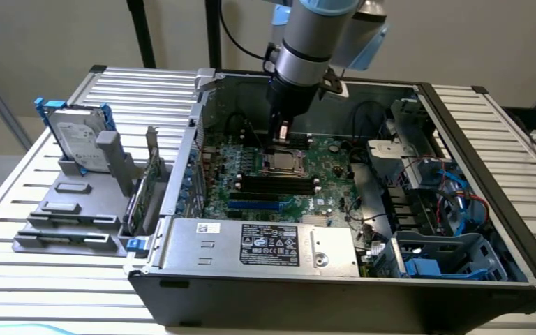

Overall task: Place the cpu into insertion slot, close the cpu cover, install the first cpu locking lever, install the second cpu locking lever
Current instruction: 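Close the cpu cover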

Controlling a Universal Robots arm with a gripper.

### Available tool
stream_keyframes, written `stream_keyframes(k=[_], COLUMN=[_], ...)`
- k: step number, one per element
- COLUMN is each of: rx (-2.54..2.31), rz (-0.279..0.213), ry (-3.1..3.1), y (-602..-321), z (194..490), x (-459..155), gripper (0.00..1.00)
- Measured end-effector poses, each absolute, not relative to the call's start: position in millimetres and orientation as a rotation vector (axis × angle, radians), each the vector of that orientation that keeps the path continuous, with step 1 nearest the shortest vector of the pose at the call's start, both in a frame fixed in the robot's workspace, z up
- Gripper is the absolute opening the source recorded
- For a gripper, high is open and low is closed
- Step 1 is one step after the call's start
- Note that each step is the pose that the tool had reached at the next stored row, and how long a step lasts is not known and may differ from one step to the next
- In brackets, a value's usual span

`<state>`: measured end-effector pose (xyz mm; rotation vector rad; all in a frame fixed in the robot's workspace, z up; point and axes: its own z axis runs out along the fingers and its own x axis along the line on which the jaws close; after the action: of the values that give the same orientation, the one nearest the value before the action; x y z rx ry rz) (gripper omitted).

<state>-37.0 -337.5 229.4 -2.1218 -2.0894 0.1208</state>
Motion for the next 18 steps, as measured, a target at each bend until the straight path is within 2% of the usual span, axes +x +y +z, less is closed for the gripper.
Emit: stream_keyframes(k=[18], rx=[-2.114], rz=[0.117], ry=[-2.093], y=[-337], z=[206], x=[-41], gripper=[0.11])
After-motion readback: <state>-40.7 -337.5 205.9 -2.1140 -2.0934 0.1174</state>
